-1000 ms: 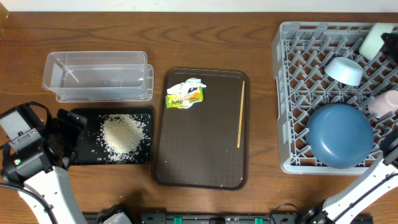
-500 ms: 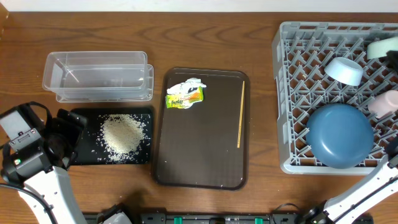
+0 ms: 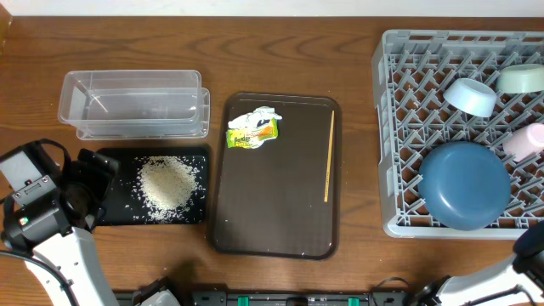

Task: Sort waste into correct bins and load items into the dishwasher rack
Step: 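Carry the light-green bowl into the rack's upper right and release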

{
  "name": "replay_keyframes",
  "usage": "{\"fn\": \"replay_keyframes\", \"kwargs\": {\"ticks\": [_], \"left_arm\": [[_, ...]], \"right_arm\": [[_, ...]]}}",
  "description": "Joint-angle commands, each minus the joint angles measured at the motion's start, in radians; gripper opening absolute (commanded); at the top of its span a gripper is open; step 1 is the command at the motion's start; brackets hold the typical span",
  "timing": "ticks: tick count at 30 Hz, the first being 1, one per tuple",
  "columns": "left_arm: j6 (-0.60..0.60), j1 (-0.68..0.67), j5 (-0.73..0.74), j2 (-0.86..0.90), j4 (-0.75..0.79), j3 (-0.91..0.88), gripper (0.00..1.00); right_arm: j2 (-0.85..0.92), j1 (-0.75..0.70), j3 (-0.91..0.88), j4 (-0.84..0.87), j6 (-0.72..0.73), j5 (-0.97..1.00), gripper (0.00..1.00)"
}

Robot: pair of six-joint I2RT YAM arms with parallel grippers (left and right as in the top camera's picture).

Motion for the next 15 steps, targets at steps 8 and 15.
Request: {"fn": "replay_keyframes", "kwargs": {"ticks": [8,15], "left_arm": [[-0.002,0.003,-0.013,0.000,0.001,0.019,0.95],[-0.002,0.003,-0.013,0.000,0.001,0.019,0.96]], "right_arm": [[0.139,0.296,0.002,0.159,-0.053,0.465,0.09],[0.284,0.364,0.002,0.212,-0.063,0.625,0.10]]}}
